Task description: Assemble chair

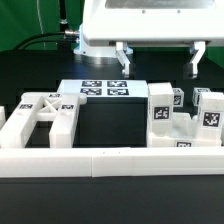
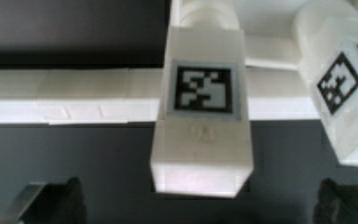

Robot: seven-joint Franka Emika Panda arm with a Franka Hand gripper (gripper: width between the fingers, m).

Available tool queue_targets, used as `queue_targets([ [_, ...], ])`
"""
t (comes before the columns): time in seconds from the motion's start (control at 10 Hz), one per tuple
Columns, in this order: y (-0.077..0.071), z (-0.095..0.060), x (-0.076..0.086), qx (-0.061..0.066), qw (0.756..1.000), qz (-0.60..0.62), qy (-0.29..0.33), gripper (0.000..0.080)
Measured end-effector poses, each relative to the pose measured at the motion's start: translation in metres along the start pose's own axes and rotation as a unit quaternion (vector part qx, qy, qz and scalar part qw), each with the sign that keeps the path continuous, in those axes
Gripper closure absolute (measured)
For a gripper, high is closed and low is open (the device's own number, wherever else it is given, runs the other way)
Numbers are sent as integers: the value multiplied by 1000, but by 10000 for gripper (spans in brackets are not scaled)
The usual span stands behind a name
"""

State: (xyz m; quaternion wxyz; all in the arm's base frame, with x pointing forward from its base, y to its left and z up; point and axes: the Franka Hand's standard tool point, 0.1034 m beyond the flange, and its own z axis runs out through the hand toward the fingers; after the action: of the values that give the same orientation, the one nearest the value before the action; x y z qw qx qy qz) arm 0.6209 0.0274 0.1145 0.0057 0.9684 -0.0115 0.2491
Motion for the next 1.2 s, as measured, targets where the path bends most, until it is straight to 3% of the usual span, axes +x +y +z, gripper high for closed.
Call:
queue_targets([
  [0.3, -2, 2, -2, 4, 1000, 1, -18, 151],
  [0.5, -8, 6, -8, 18, 994, 3, -103, 151],
  [0.9, -4, 12, -6, 34, 974, 11, -225, 151],
  [1.2, 3, 20, -4, 32, 973, 14, -227, 151],
])
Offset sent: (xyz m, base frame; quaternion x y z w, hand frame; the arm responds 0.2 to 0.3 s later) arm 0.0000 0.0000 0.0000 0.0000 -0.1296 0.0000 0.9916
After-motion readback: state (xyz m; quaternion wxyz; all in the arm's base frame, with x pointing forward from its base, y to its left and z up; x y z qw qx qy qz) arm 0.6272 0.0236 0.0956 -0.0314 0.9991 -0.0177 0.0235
